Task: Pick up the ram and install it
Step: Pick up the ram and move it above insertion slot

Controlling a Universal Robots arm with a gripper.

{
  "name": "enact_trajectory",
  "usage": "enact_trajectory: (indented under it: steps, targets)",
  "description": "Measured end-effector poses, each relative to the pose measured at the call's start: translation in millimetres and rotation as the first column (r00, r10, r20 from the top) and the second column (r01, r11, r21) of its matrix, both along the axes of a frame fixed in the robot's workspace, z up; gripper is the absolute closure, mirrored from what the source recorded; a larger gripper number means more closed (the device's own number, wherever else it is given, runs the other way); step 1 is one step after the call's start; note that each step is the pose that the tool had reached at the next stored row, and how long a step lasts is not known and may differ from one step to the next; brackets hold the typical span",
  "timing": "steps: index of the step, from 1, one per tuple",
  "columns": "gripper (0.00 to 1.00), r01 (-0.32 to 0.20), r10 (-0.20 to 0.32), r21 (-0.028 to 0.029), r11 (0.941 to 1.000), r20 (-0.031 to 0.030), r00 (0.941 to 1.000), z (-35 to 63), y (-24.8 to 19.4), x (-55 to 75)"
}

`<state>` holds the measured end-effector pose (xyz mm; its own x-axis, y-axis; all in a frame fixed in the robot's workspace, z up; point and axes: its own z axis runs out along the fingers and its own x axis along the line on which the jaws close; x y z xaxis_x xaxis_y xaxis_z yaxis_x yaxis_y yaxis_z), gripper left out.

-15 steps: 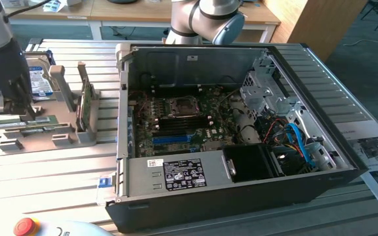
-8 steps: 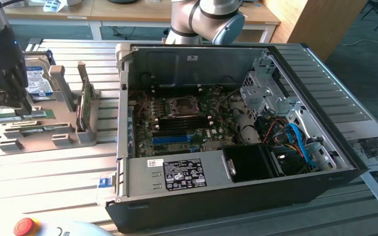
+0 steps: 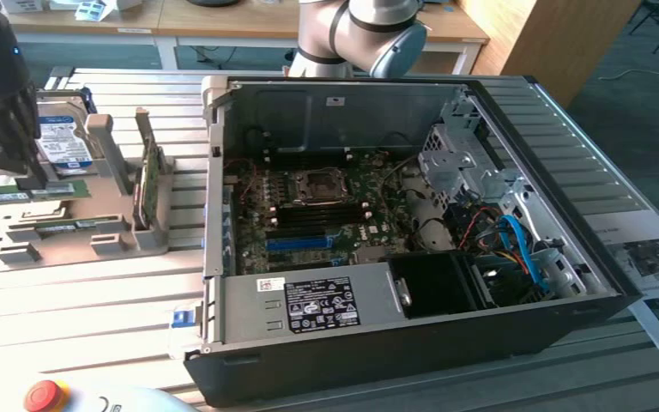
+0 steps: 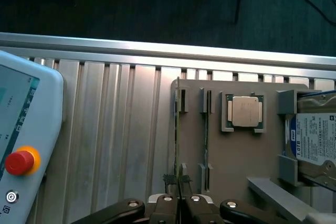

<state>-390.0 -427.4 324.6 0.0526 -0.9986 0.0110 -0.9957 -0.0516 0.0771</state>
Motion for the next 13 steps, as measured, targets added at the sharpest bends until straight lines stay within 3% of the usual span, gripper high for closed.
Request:
enact_trajectory:
  steps: [13]
  targets:
    - [0.88, 0.0, 0.0, -0.024, 0.9997, -0.005, 1.0, 29.8, 0.0, 2.0]
